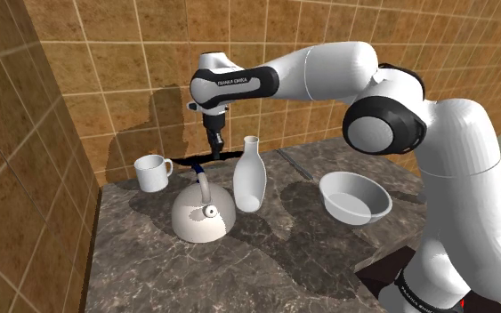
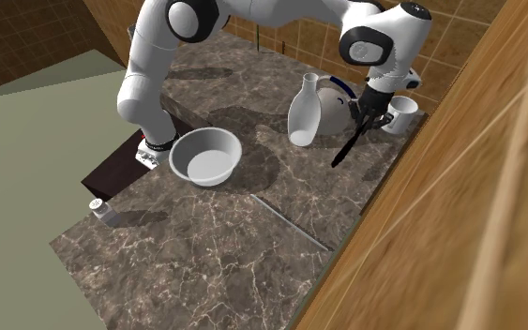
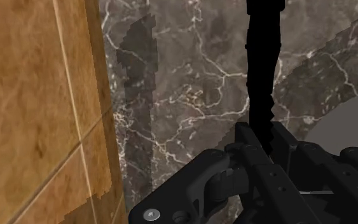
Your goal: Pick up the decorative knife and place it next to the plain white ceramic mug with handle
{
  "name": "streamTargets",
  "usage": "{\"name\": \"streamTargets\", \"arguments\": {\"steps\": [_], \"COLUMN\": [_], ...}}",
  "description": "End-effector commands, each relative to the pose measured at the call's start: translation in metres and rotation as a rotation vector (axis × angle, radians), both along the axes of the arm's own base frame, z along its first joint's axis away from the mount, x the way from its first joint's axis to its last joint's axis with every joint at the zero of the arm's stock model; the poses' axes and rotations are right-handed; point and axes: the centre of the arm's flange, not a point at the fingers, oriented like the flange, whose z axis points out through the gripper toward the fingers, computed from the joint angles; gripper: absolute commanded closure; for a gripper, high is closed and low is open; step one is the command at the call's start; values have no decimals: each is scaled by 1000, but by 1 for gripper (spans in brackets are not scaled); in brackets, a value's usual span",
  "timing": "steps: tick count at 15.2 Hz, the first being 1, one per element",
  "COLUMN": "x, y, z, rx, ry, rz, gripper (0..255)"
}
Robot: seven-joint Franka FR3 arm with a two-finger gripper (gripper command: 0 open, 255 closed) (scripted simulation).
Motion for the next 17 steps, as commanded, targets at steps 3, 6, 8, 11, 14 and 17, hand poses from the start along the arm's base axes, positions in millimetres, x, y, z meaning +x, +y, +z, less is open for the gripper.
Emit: {"name": "streamTargets", "arguments": {"steps": [3, 6, 8, 11, 14, 17], "x": [-1, -1, -1, -1, -1, -1], "y": [0, 0, 0, 0, 0, 0], "z": [-21, -37, -48, -63, -72, -72], "rx": [0, 0, 0, 0, 0, 0], "ry": [-1, -1, -1, -1, -1, -1], "rz": [0, 0, 0, 0, 0, 0], "gripper": [255, 255, 255, 255, 255, 255]}}
